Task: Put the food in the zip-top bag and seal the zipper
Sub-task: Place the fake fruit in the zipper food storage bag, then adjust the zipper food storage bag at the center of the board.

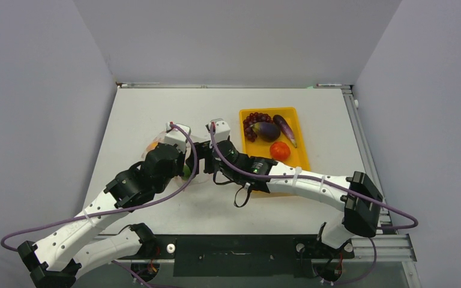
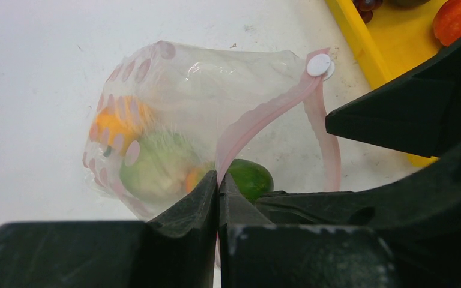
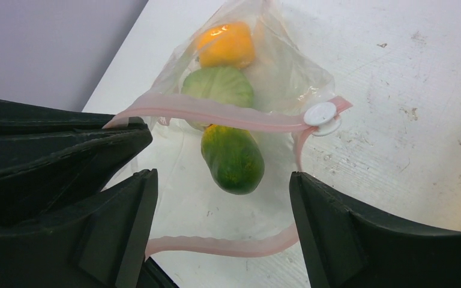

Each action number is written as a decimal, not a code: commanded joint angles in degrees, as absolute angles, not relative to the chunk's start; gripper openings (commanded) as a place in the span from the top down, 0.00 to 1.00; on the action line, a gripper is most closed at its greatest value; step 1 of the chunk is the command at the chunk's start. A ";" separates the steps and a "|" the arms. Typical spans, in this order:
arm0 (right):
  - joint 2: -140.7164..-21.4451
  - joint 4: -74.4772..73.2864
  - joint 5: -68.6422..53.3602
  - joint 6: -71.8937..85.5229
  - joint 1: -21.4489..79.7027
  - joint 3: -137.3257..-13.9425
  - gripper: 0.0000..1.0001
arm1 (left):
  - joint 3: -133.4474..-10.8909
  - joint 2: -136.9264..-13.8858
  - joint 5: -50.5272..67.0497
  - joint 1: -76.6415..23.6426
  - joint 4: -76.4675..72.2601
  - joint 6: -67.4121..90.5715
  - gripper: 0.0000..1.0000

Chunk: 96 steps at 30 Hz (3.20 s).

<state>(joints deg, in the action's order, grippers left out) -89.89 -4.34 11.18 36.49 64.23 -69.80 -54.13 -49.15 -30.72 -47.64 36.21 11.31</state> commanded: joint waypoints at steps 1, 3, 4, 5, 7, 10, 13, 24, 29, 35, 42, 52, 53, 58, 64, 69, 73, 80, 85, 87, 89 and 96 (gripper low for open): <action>-84.36 -2.48 13.52 35.45 64.60 -68.49 0.19 | -54.93 -48.77 -30.47 -47.90 33.73 10.81 1.00; -83.22 -3.03 13.77 35.19 64.60 -67.70 0.19 | -54.93 -48.86 -30.54 -47.90 33.83 10.81 1.00; -82.59 -3.38 14.00 35.04 64.56 -67.29 0.19 | -54.93 -48.87 -30.55 -47.97 33.80 10.81 1.00; -82.03 -3.75 14.32 34.87 64.58 -66.98 0.19 | -54.93 -48.87 -30.60 -47.91 33.71 10.81 1.00; -80.82 -4.40 15.11 34.64 64.55 -66.25 0.19 | -54.89 -49.02 -30.58 -47.90 33.78 10.81 1.00; -79.18 -5.09 15.87 34.34 64.60 -65.20 0.19 | -54.93 -49.20 -30.67 -47.97 33.81 10.81 1.00; -77.36 -5.47 16.18 34.84 64.64 -63.48 0.19 | -54.93 -49.44 -30.63 -47.91 33.77 10.81 1.00; -74.75 -1.03 16.36 42.97 64.67 -53.74 0.23 | -54.93 -49.75 -30.39 -47.92 33.78 10.90 1.00; -76.10 3.42 15.67 46.97 64.64 -51.33 0.27 | -54.92 -49.75 -30.32 -47.91 33.78 10.90 1.00; -78.56 6.79 15.77 50.15 64.64 -49.95 0.31 | -54.93 -49.67 -30.21 -47.90 33.78 10.90 1.00; -82.62 10.66 15.16 53.75 64.67 -49.10 0.38 | -54.88 -49.57 -30.27 -47.92 33.78 10.90 1.00; -87.71 15.32 14.42 57.02 64.69 -49.08 0.49 | -54.99 -49.50 -30.30 -47.91 33.92 10.81 1.00; -88.15 15.68 14.31 57.33 64.69 -49.17 0.50 | -54.95 -49.48 -30.36 -47.93 33.86 10.83 1.00; -89.76 17.18 13.74 58.28 64.69 -49.48 0.57 | -54.87 -49.41 -30.56 -47.91 33.90 10.85 1.00; -90.23 18.54 13.09 59.19 64.60 -49.46 0.75 | -54.93 -49.33 -30.79 -47.90 33.93 10.90 1.00; -87.88 16.69 14.13 57.97 64.50 -49.70 0.95 | -54.84 -49.39 -31.04 -47.90 33.89 10.90 1.00; -85.10 15.75 14.98 56.09 64.51 -50.06 0.95 | -54.71 -49.03 -31.51 -47.95 33.98 10.69 1.00; -80.61 10.23 16.11 50.56 64.42 -53.52 0.95 | -54.69 -45.73 -34.16 -47.92 33.37 10.46 1.00; -76.88 5.82 17.09 47.21 64.42 -55.97 0.95 | -56.69 -42.55 -34.80 -47.95 33.98 11.12 1.00; -75.40 4.45 17.25 46.03 64.42 -56.94 0.95 | -57.96 -41.75 -33.61 -47.95 34.78 11.75 1.00; -74.28 3.19 17.00 44.57 64.42 -58.15 0.95 | -59.23 -41.72 -32.18 -47.91 36.23 12.59 1.00; -71.24 -3.53 17.12 39.40 64.51 -64.01 0.95 | -64.76 -42.50 -27.09 -47.95 41.01 14.92 1.00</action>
<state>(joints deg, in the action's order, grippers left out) -74.54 -0.51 15.35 43.83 64.23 -59.18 -59.72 -42.48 -30.63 -47.68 39.18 13.17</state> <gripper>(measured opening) 0.060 0.003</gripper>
